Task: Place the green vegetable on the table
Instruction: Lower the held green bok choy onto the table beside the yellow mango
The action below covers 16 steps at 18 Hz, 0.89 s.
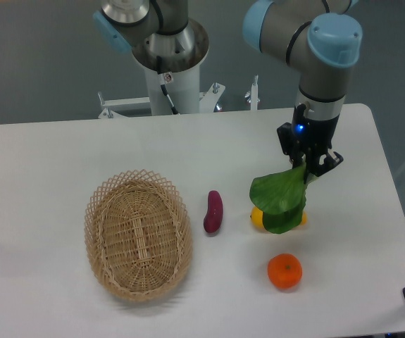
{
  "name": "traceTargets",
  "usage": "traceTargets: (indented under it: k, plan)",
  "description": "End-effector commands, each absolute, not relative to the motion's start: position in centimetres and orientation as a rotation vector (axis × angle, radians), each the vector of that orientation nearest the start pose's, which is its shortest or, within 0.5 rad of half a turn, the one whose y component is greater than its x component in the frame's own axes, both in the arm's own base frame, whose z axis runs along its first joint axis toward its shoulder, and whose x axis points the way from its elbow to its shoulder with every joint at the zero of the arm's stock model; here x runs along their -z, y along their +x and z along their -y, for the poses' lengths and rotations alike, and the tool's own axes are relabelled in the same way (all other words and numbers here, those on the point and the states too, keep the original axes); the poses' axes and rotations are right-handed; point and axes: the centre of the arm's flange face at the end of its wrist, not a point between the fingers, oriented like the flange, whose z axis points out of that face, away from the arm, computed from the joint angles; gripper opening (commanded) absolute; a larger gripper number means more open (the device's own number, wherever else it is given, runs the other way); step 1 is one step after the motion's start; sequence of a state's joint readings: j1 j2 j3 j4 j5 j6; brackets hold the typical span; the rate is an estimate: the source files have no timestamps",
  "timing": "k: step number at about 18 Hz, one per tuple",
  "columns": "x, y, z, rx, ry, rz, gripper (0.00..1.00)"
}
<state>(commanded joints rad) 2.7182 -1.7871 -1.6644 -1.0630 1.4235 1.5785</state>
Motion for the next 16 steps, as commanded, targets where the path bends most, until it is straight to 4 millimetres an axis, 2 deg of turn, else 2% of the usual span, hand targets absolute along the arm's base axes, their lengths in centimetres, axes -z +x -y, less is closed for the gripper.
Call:
traceTargets:
  k: [5, 7, 12, 16]
  plan:
    - [-37.3, -46.8, -37.2, -0.224, -2.881, -0.658, 0.33]
    - [-36.0, -47.2, -35.7, -0.199, -2.883, -0.695, 0.33]
    - [-35.2, -47.3, -34.1, -0.186, -2.877, -0.773, 0.33]
    - [-33.5, -48.1, -30.7, -0.157, -2.855, -0.897, 0.33]
